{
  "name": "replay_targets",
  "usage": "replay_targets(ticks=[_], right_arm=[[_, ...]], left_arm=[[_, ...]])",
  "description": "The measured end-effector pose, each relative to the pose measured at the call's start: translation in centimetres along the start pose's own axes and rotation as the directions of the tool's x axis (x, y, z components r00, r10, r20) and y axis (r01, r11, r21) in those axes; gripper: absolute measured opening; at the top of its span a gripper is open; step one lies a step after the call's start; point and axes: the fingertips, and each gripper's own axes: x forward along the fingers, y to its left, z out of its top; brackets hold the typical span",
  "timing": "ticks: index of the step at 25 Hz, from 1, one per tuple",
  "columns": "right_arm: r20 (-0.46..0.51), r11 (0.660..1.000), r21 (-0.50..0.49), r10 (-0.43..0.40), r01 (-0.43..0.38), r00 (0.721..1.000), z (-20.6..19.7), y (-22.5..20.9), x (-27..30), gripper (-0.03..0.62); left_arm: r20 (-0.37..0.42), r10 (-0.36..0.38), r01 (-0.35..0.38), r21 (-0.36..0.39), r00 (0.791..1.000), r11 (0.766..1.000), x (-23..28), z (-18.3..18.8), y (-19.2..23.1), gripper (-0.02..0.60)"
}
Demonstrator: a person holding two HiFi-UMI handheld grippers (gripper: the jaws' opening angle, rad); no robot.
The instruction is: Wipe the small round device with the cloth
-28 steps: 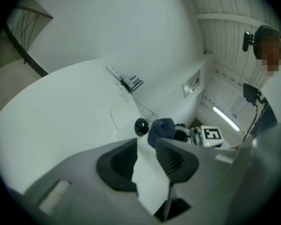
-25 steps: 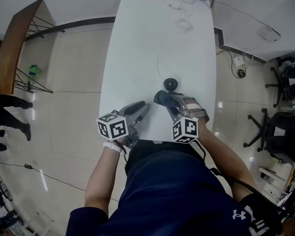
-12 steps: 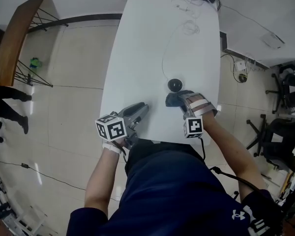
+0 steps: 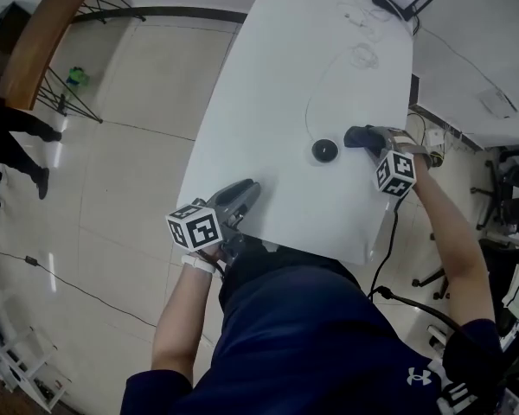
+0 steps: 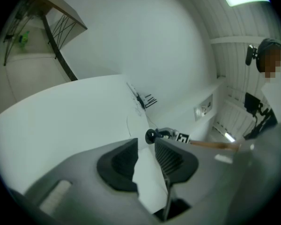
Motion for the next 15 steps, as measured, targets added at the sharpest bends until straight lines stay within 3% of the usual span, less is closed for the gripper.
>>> replay_targets(ticks=[2, 3, 5, 7, 10, 12, 15], right_arm=[[0.104, 0.991, 0.102, 0.078, -0.088, 0.991, 2.6, -2.7, 0.3, 0.12], [0.143, 0.989, 0.085, 0.11, -0.123, 0.984, 4.3, -3.7, 0.6, 0.12], [0.16, 0.983, -0.047, 0.181, -0.176, 0.97, 7.7, -4.7, 1.4, 0.12], [0.119, 0.947, -0.214, 0.267, -0.238, 0.956, 10.3, -4.0, 2.5, 0.12], [0.027, 0.858, -0.393, 0.371, -0.331, 0.928, 12.4, -1.8, 4.5, 0.118], [-0.032, 0.826, -0.418, 0.404, -0.379, 0.914, 12.3, -1.0, 5.6, 0.117], [-0.071, 0.84, -0.328, 0.435, -0.432, 0.898, 10.3, -0.9, 6.2, 0.117]], left_arm=[[0.025, 0.019, -0.019, -0.018, 1.0, 1.0, -1.0, -0.1, 0.4, 0.114], [0.034, 0.028, -0.028, -0.024, 0.999, 0.999, -1.4, -0.1, 0.5, 0.114], [0.051, 0.044, -0.042, -0.032, 0.998, 0.999, -2.1, -0.1, 0.7, 0.114], [0.069, 0.056, -0.053, -0.044, 0.996, 0.998, -2.8, -0.1, 0.8, 0.109], [0.09, 0.075, -0.07, -0.065, 0.993, 0.995, -3.8, -0.2, 1.3, 0.107], [0.099, 0.092, -0.084, -0.082, 0.991, 0.993, -4.5, -0.2, 1.8, 0.107], [0.107, 0.104, -0.094, -0.094, 0.989, 0.991, -5.3, 0.0, 2.4, 0.103]])
